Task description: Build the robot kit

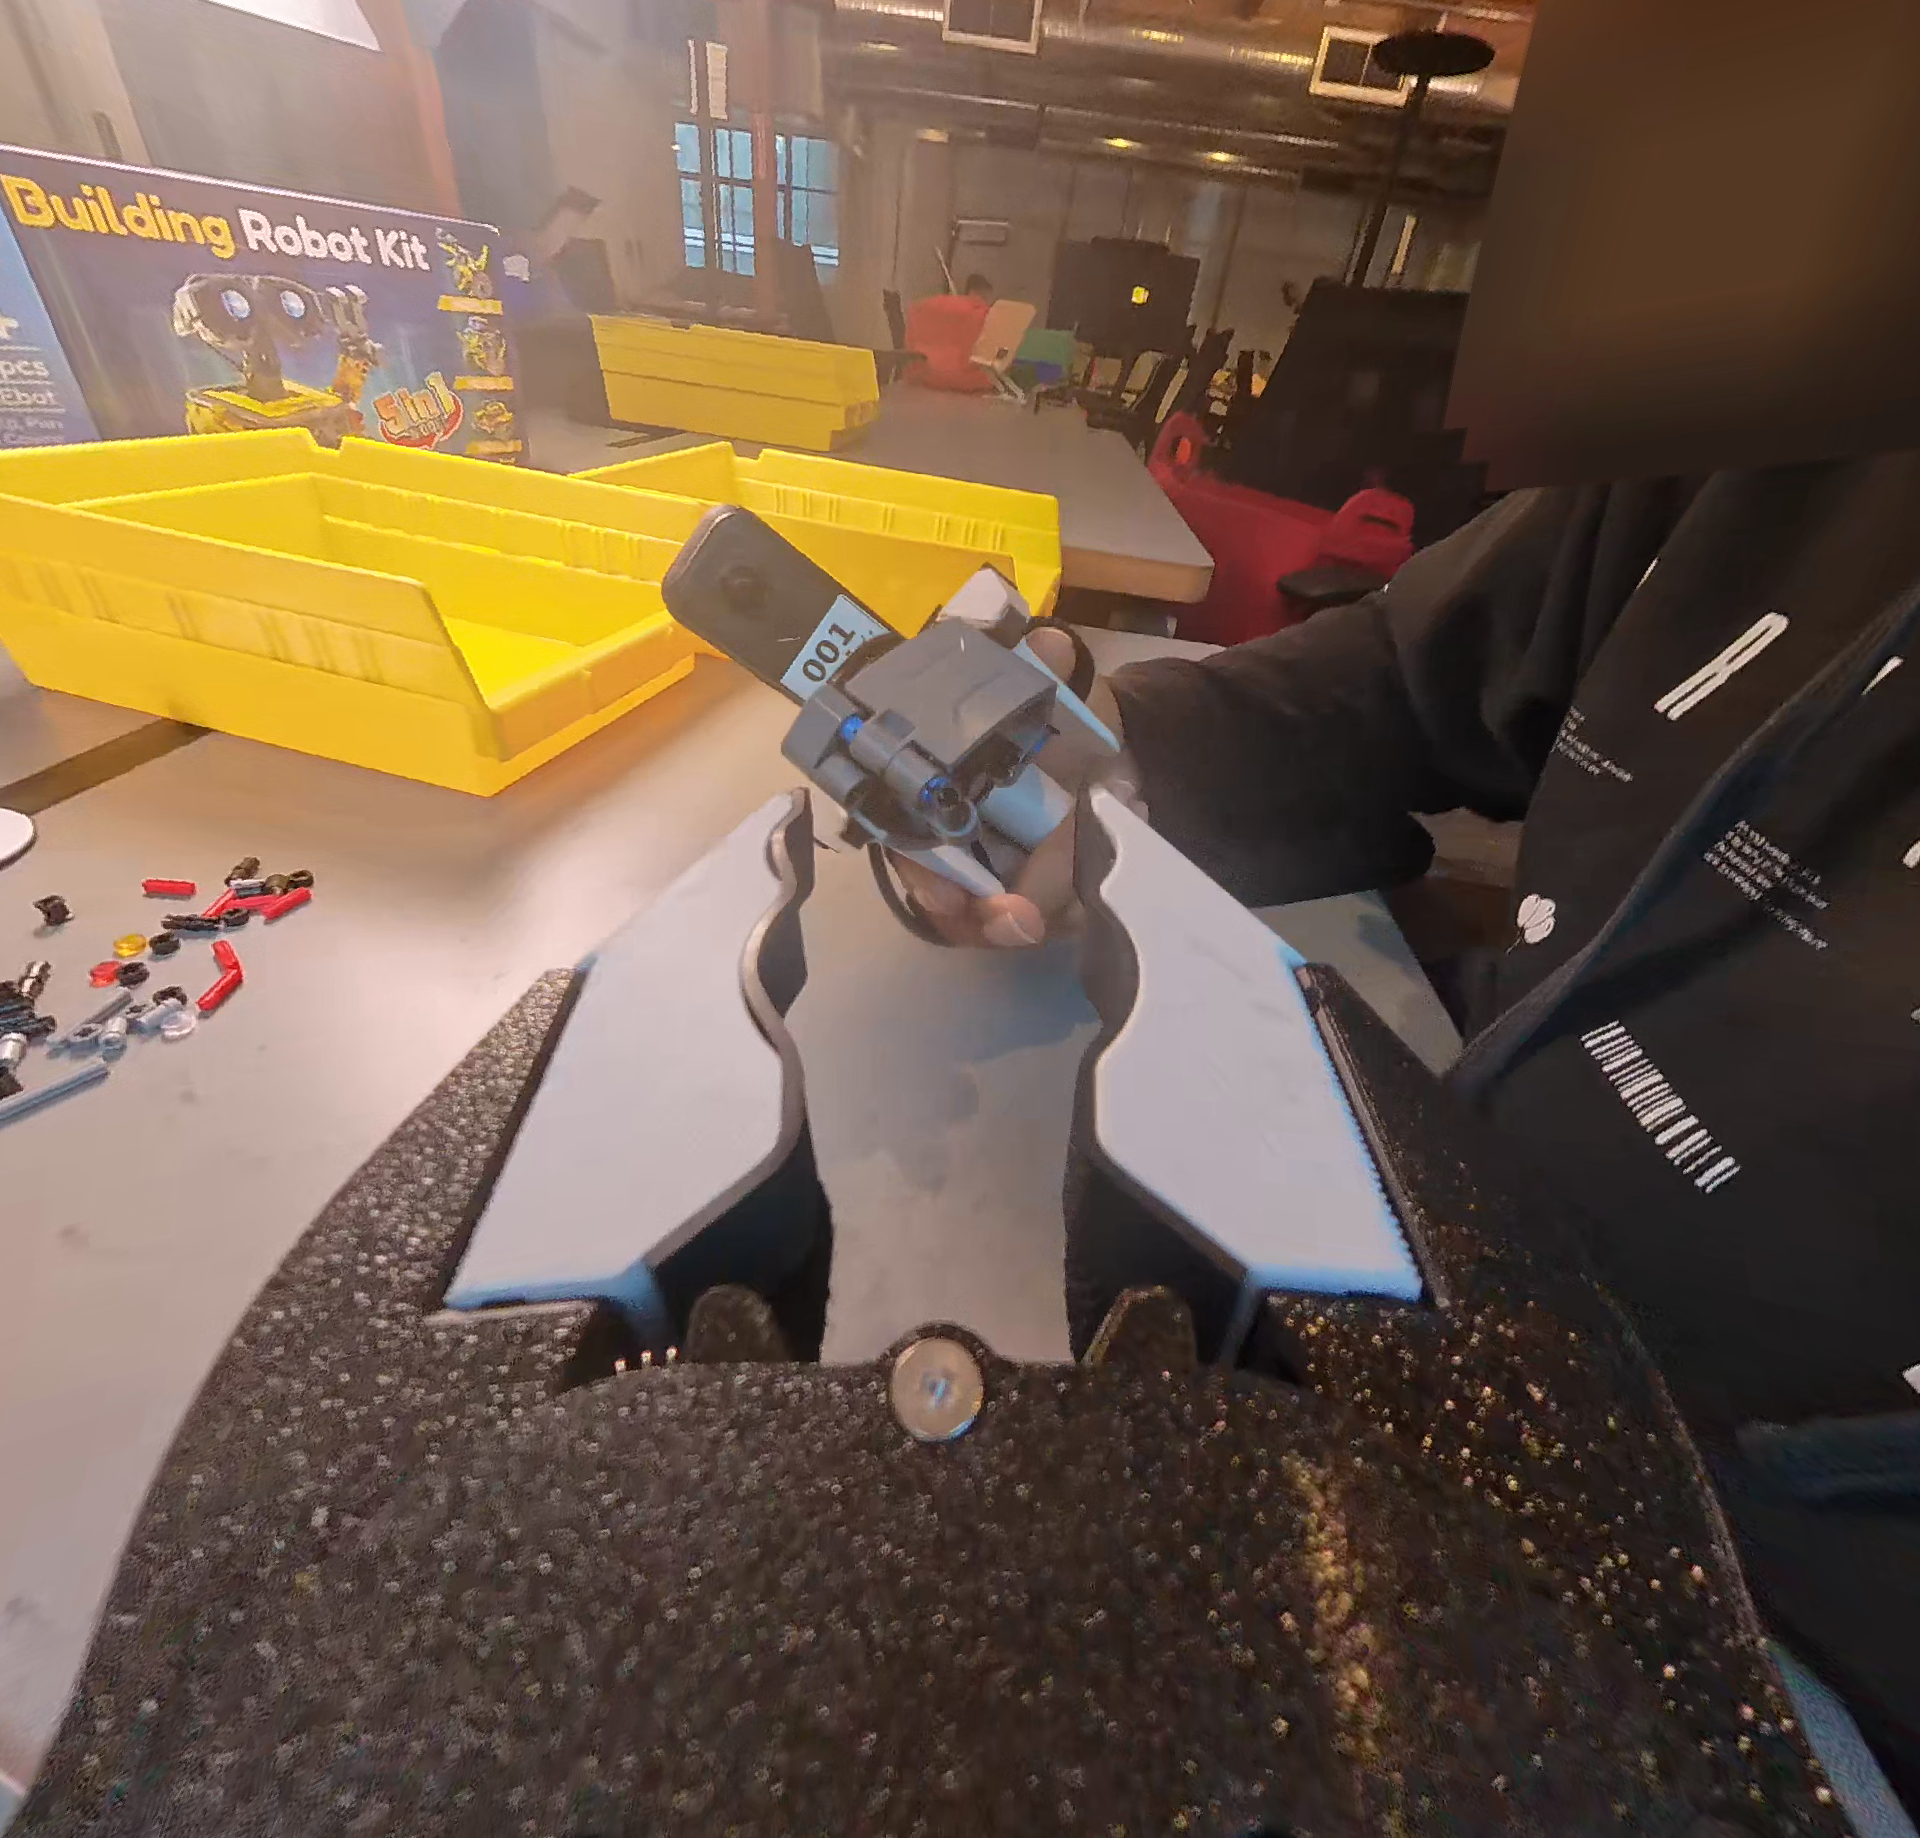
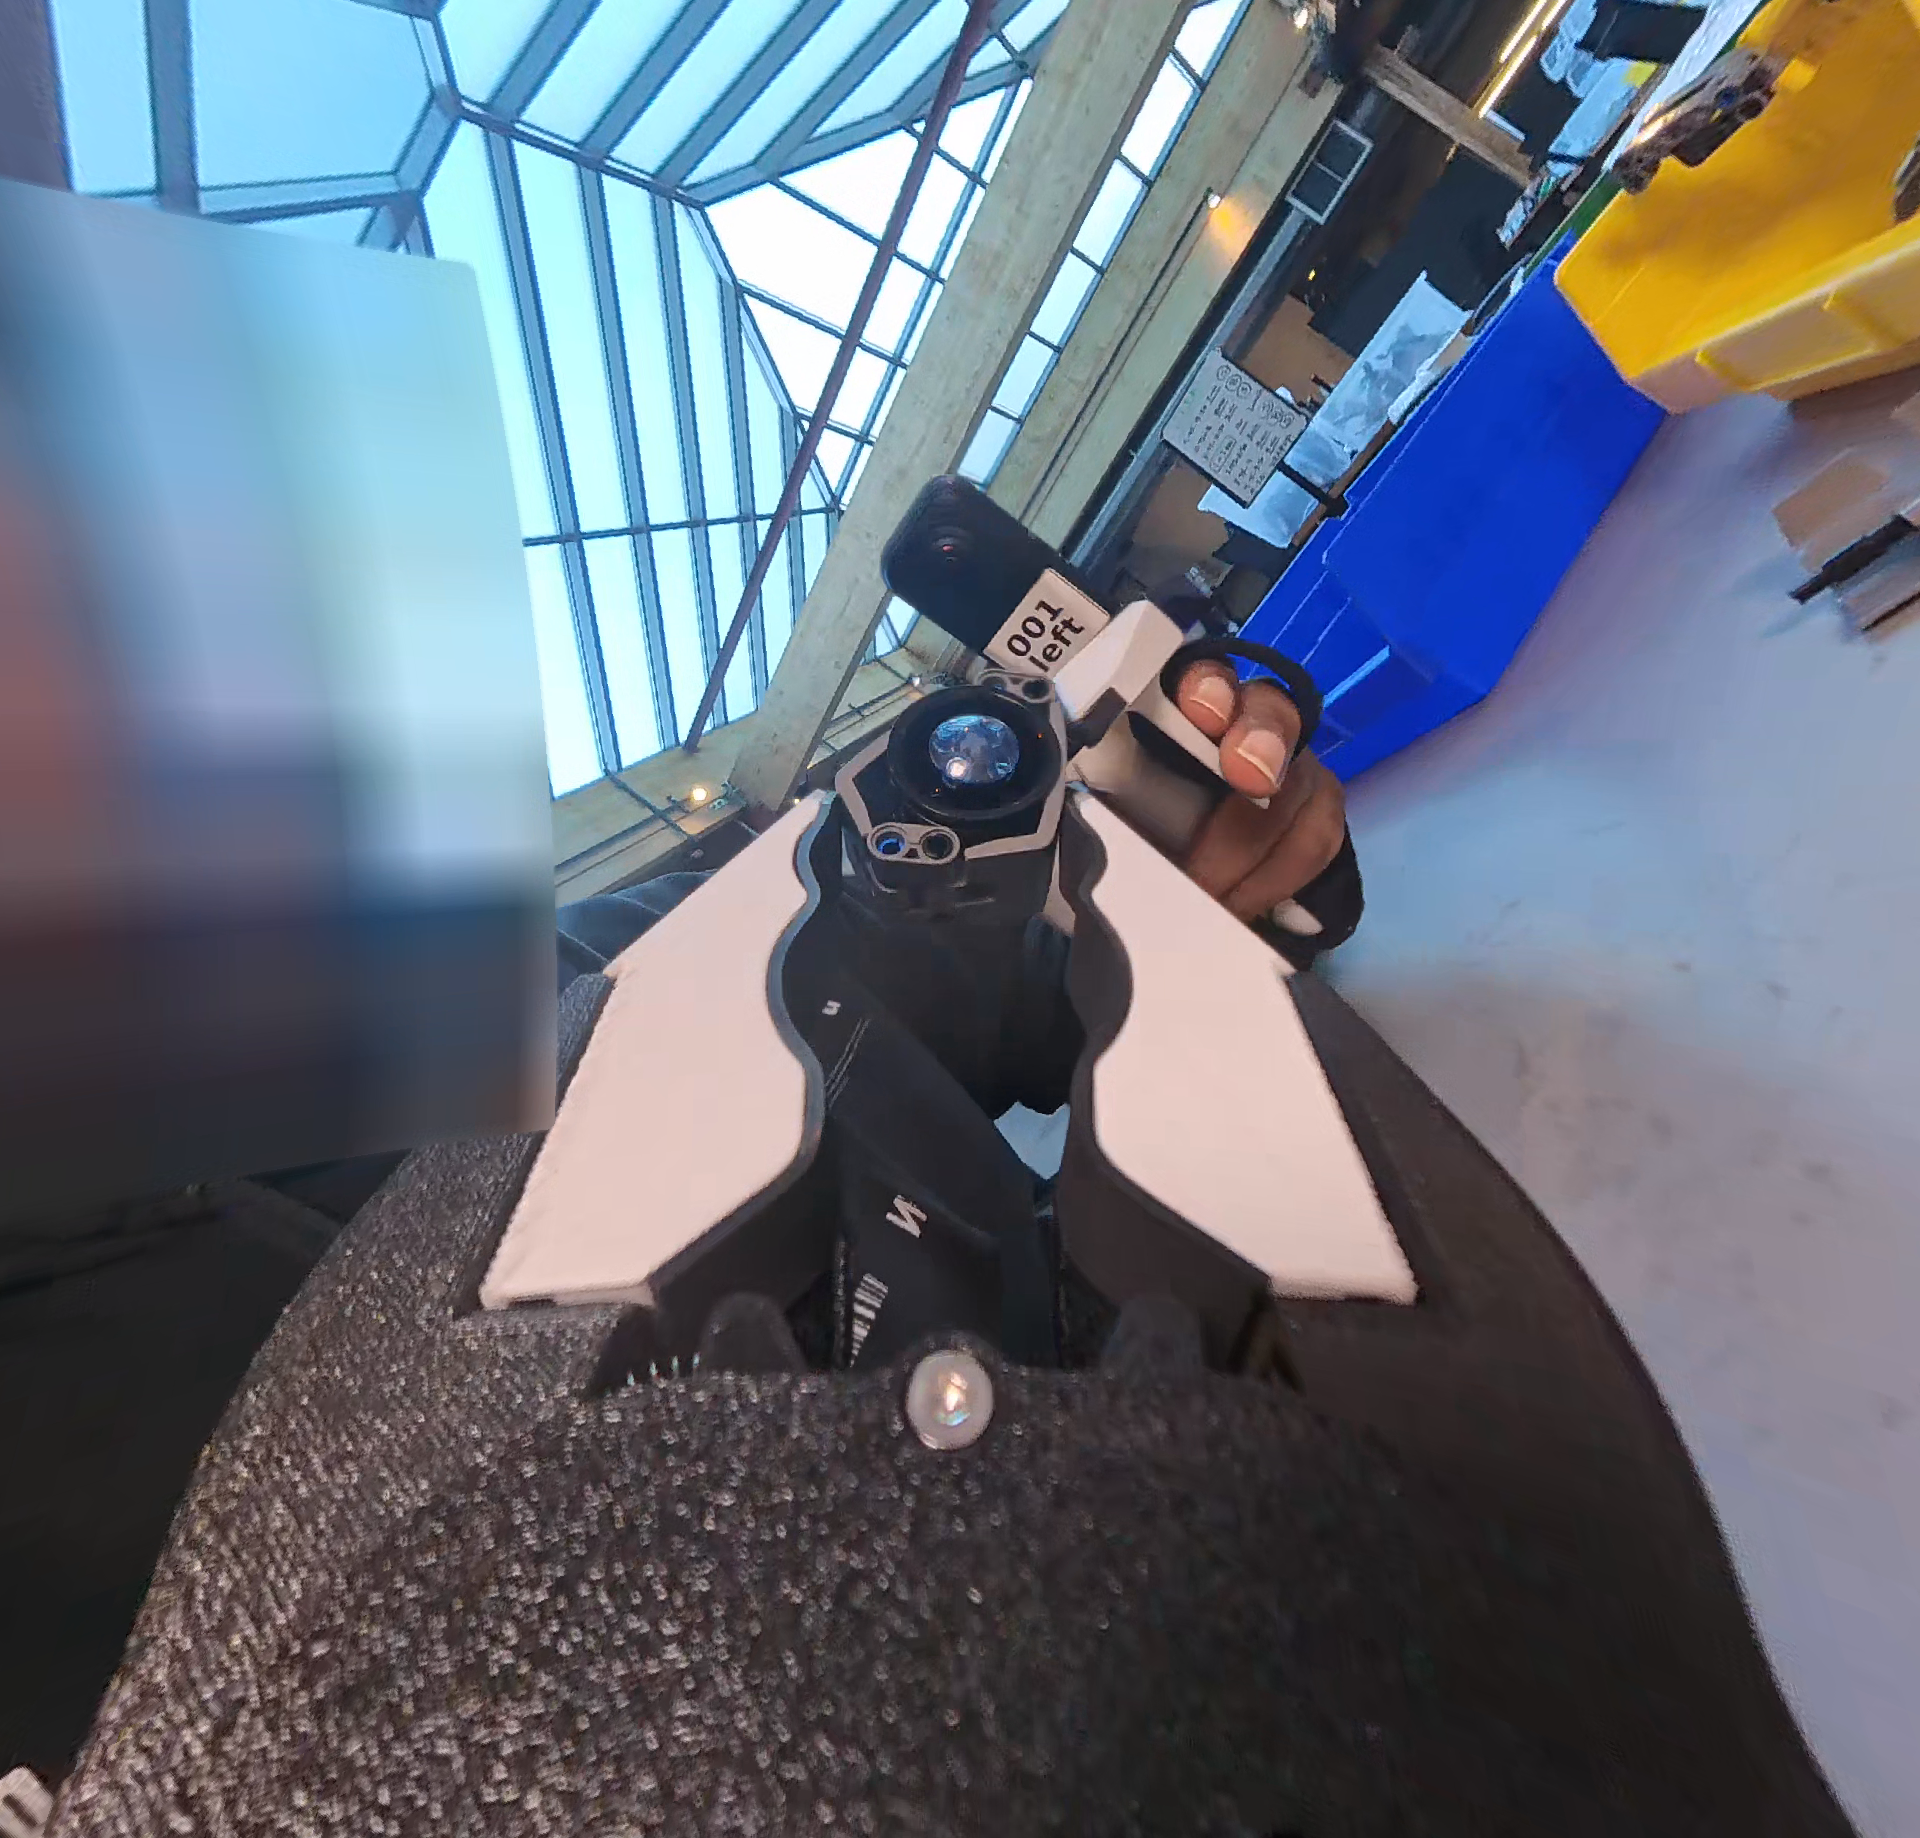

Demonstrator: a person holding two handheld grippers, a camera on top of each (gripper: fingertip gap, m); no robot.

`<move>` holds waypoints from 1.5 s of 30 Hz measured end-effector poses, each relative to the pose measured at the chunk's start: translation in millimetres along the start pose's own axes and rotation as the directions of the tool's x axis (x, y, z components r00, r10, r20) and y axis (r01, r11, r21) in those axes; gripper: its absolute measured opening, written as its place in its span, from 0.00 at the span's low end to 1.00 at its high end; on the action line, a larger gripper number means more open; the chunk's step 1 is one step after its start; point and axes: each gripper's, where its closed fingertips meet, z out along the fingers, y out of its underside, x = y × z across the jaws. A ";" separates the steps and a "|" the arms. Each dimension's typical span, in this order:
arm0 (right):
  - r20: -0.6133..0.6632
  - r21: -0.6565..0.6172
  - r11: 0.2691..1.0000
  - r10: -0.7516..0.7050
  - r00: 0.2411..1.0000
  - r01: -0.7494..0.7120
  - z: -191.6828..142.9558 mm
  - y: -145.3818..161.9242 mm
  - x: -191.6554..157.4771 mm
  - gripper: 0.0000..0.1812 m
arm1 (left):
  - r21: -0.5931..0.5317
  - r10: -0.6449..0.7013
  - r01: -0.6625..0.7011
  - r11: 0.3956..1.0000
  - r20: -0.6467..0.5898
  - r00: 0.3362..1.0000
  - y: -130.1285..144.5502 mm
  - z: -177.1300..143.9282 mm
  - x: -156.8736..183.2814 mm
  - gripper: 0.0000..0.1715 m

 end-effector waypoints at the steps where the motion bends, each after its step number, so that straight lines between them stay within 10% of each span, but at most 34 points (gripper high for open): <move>1: -0.008 -0.016 1.000 0.006 1.000 -0.006 0.7 2.7 1.5 0.23 | -0.012 0.024 -0.024 1.000 0.007 1.000 1.4 0.4 0.2 0.29; 12: -0.102 -0.220 0.975 0.013 0.995 -0.035 3.2 37.3 14.9 0.23 | -0.146 0.258 -0.259 0.955 -0.029 0.966 24.2 4.5 12.8 0.28; 23: -0.327 -0.020 0.975 -0.216 0.920 0.222 -18.4 -18.6 34.3 0.17 | -0.268 0.314 -0.244 0.932 0.262 0.913 30.6 -1.9 -35.0 0.21; 29: -0.478 -0.309 0.786 -0.615 0.628 0.535 -12.5 -11.2 43.1 0.31 | -0.250 0.227 -0.130 0.960 0.413 0.882 29.7 -13.9 -61.3 0.21; 36: -0.431 -0.682 0.336 -0.902 0.014 0.649 -4.1 -6.6 64.6 0.32 | 0.092 -0.413 0.405 0.910 0.306 0.858 30.8 -2.0 -58.8 0.21; 45: -0.446 -0.709 0.353 -0.895 -0.001 0.610 -8.6 -12.8 78.8 0.27 | 0.122 -0.541 0.531 0.838 0.307 0.783 45.3 1.0 -62.8 0.21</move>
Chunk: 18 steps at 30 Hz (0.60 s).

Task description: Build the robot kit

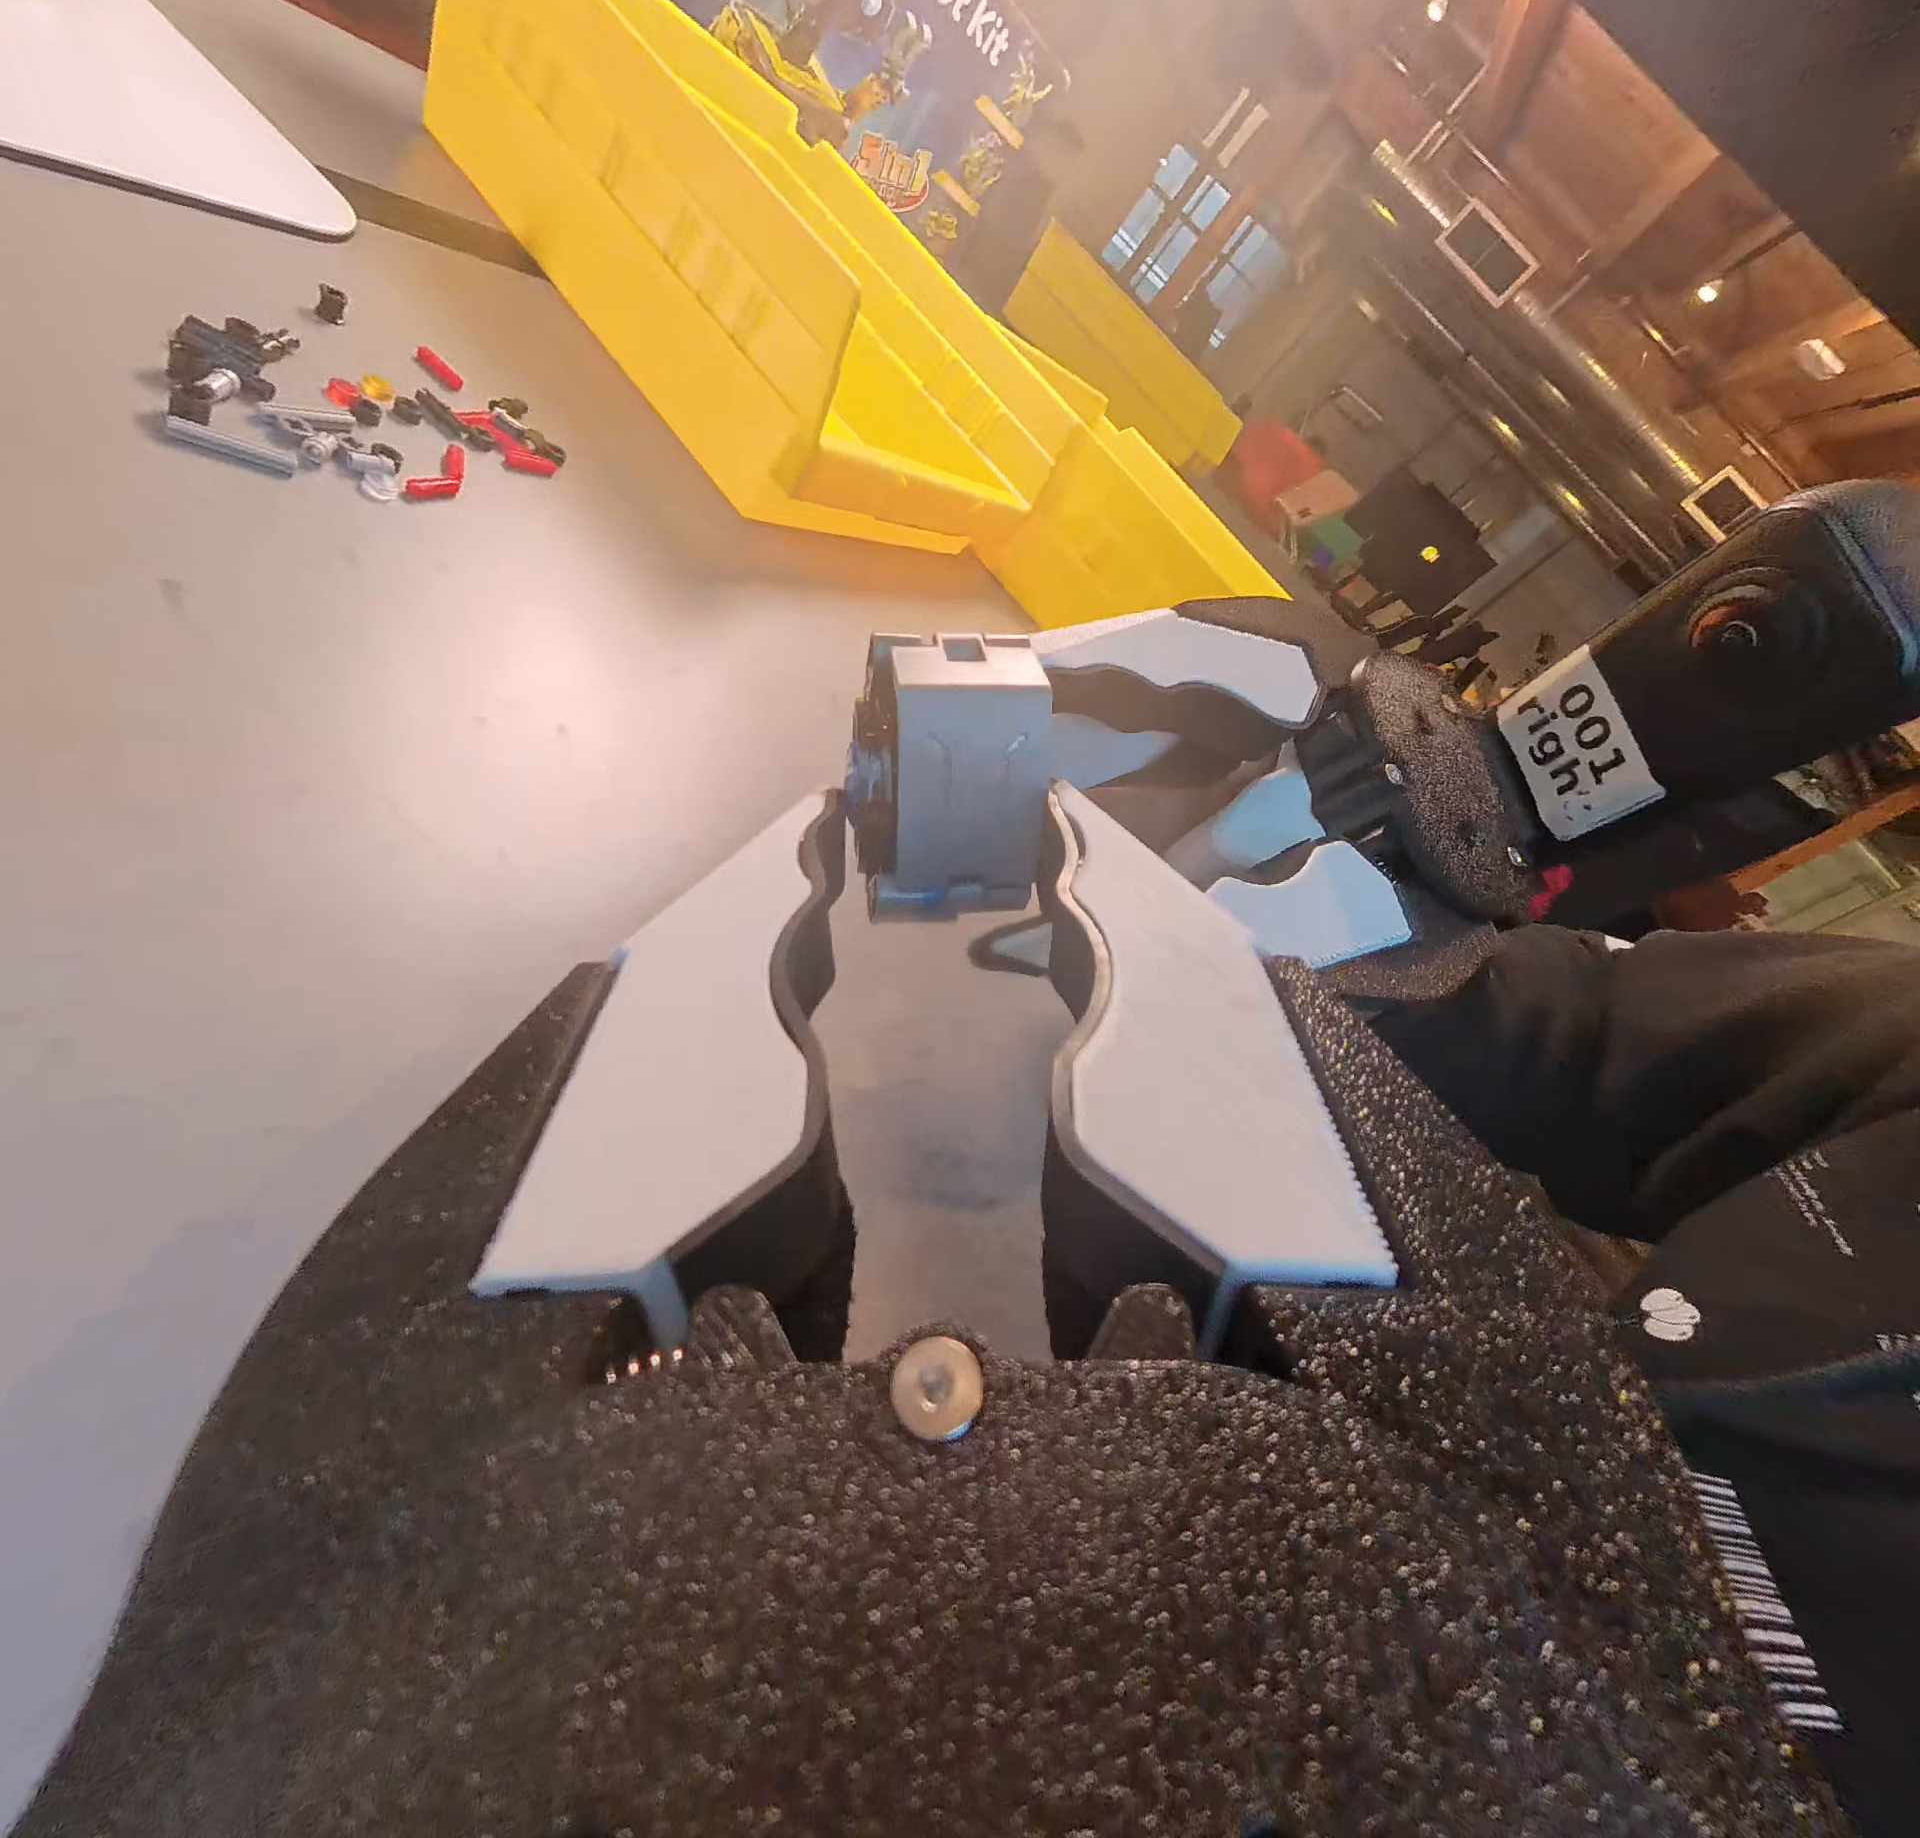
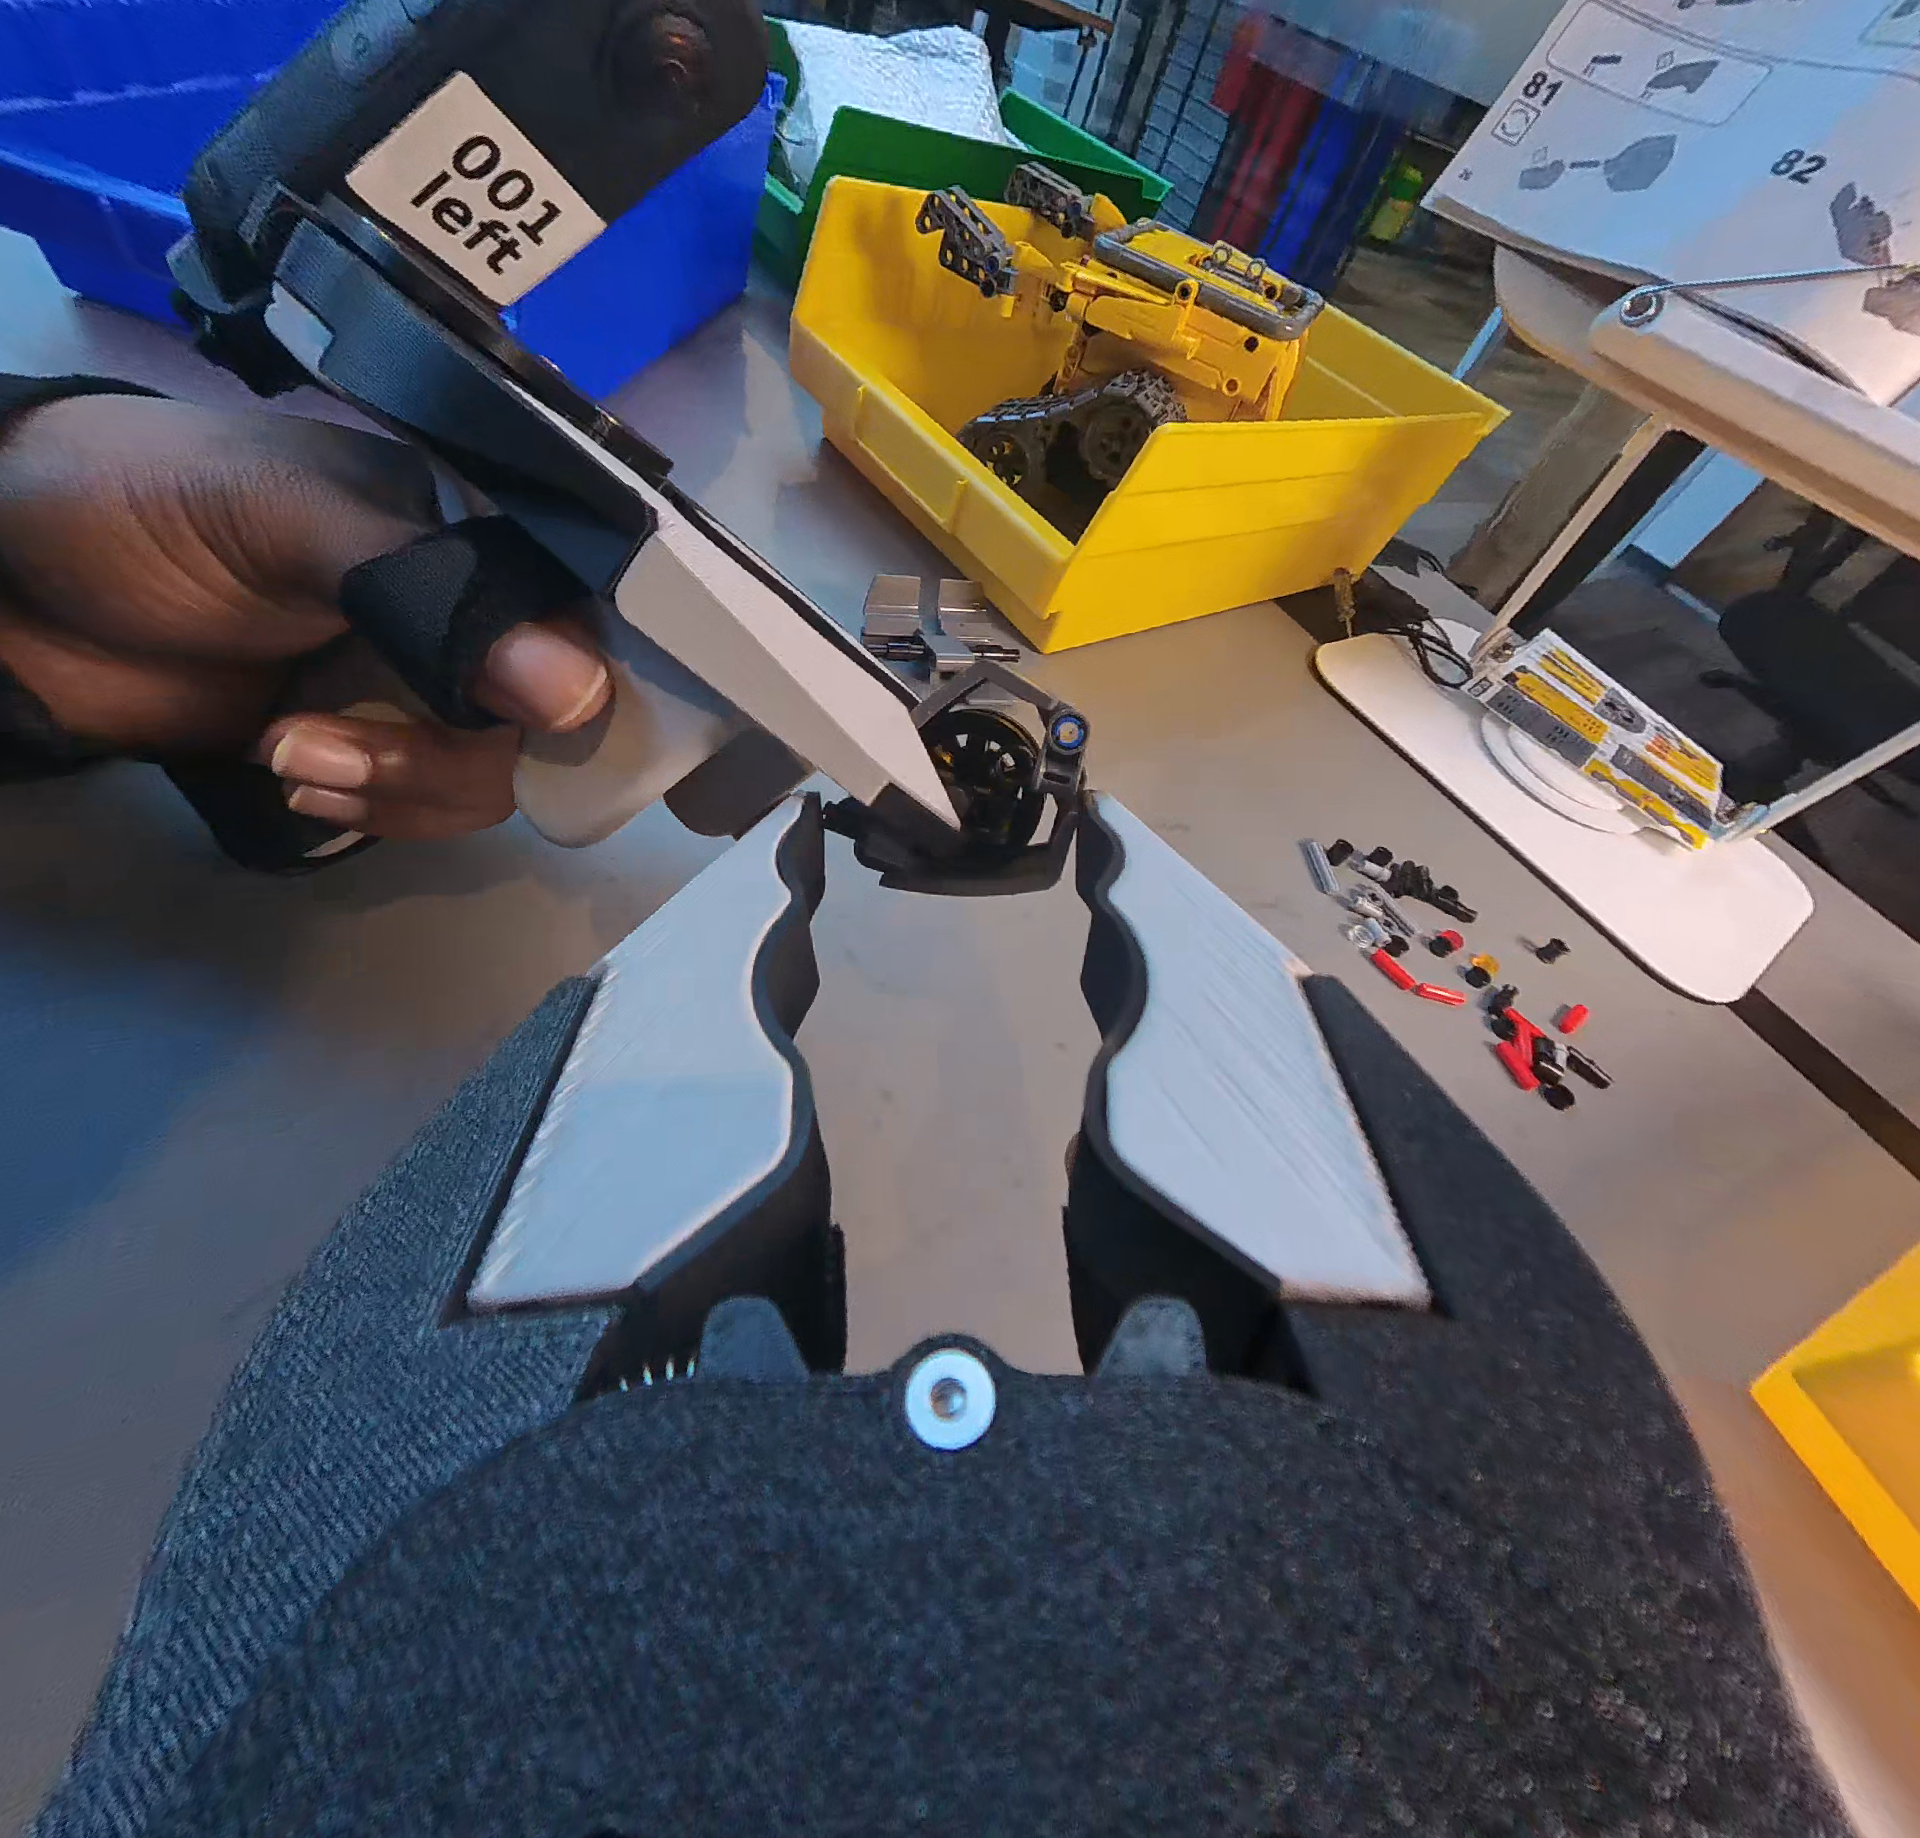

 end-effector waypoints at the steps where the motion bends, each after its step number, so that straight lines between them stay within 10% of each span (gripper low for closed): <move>1: 0.027 0.011 1.000 0.013 1.000 -0.013 -1.1 -0.8 -1.3 0.27 | -0.006 -0.010 0.010 1.000 -0.017 1.000 0.5 0.0 1.6 0.22; 10: 0.345 0.261 0.951 0.069 0.936 -0.166 -44.7 -32.5 -8.4 0.27 | -0.087 -0.234 0.218 0.972 -0.469 0.852 -10.2 -12.9 55.6 0.28; 18: 0.394 0.298 0.947 -0.006 0.919 -0.122 -53.4 -38.0 -23.1 0.27 | -0.145 -0.250 0.204 0.968 -0.533 0.809 -3.8 -16.4 67.9 0.24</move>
